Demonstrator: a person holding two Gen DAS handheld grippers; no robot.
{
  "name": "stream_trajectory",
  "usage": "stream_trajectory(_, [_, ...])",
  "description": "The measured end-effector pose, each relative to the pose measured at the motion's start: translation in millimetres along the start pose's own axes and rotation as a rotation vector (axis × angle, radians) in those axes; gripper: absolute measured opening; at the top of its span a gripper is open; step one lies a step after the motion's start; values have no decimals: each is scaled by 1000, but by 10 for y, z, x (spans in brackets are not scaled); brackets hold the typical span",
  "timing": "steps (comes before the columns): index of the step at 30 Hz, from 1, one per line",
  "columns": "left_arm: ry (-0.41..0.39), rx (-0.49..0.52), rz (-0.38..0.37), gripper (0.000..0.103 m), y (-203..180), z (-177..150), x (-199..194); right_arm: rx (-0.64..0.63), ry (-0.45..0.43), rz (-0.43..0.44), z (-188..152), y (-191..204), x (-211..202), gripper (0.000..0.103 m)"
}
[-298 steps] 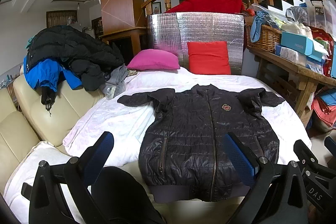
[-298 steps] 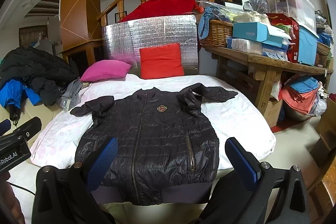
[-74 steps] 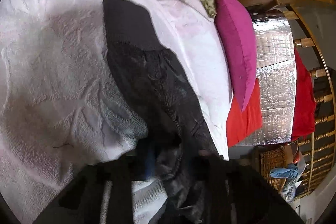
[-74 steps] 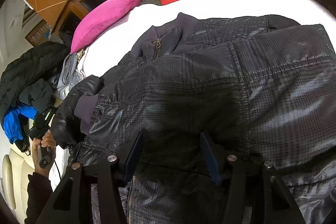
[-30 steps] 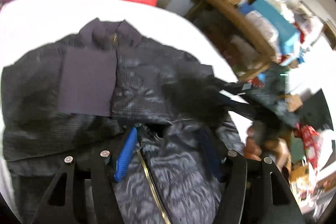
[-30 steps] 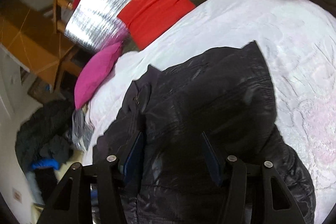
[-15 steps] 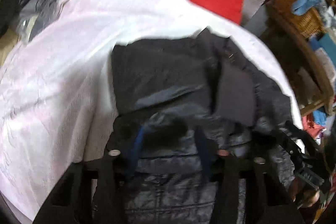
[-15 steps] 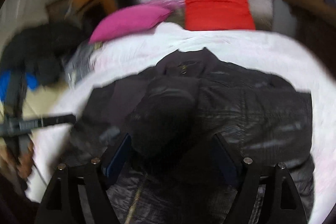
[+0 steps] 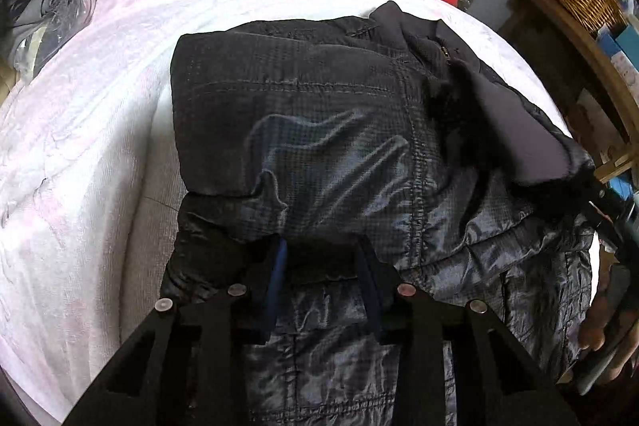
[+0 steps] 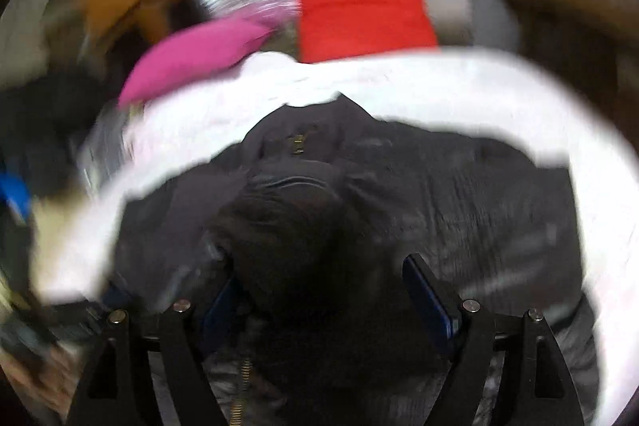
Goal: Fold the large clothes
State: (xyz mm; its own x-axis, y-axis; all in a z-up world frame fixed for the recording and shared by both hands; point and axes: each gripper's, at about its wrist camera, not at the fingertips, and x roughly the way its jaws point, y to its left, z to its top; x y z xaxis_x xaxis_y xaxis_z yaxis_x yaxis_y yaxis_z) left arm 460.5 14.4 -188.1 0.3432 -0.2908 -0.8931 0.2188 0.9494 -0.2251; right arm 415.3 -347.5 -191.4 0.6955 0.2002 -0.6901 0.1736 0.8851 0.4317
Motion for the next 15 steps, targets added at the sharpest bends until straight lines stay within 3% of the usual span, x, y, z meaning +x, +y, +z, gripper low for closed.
stream_trajectory(3, [3,2,-4,36,-1,-4,5,253,77,86,-3,-504,66,82])
stream_trajectory(5, [5,8,-2,36,-9,-8,9,346,101,144,-24,-708,72,80])
stream_trajectory(9, [10,1,-5,36,13,-27,-13,312,79,147,17,-704,-115,81])
stream_trajectory(13, [16,-3,3,36,-8,21,49,259,-59,61,86,-677,-461,82])
stream_trajectory(15, [19,-12,-6,36,-14,46,84,158,-102,29,108,-549,-574,82])
